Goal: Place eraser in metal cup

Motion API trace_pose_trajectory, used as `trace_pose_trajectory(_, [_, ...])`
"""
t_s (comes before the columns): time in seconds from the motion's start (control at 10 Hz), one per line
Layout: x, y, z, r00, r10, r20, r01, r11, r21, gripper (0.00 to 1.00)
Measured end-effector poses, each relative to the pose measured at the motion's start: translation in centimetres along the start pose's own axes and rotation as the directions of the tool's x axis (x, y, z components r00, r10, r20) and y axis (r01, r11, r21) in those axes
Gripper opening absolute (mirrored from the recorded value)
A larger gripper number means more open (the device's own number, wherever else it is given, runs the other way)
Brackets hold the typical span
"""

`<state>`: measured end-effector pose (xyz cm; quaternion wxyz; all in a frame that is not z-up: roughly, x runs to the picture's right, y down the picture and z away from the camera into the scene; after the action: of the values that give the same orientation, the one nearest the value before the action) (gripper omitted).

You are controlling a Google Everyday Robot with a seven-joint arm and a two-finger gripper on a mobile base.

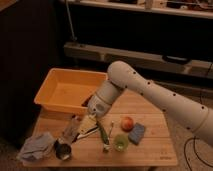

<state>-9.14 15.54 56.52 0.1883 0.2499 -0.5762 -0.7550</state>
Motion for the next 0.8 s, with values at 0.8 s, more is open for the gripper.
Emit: trace_pose_trajectory(0.8, [1.0, -0.8, 6.0, 0.995, 0.007, 0.102, -0.025, 0.983, 0.184, 0.00])
